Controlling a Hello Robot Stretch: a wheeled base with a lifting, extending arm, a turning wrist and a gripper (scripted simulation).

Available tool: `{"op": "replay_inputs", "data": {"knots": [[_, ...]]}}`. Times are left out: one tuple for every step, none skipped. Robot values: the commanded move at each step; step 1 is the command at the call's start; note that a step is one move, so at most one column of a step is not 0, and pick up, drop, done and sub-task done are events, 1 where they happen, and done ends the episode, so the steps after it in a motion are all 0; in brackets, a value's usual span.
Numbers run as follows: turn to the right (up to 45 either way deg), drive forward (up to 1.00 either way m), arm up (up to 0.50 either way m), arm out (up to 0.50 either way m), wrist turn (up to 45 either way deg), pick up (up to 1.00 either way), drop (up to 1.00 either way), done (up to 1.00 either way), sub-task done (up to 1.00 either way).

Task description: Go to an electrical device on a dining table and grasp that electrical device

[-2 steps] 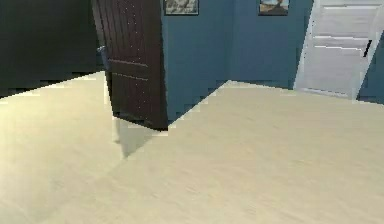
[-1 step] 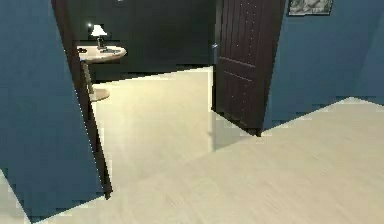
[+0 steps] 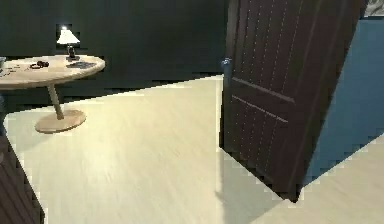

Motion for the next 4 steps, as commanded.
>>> {"op": "replay_inputs", "data": {"knots": [[-6.0, 0.00, 0.00, 0.00, 0.0, 0.00, 0.00, 0.00, 0.00], [0.0, 0.35, 0.00, 0.00, 0.0, 0.00, 0.00, 0.00, 0.00], [-24.0, 0.00, 0.00, 0.00, 0.0, 0.00, 0.00, 0.00, 0.00], [0.0, 1.00, 0.00, 0.00, 0.0, 0.00, 0.00, 0.00, 0.00]]}}
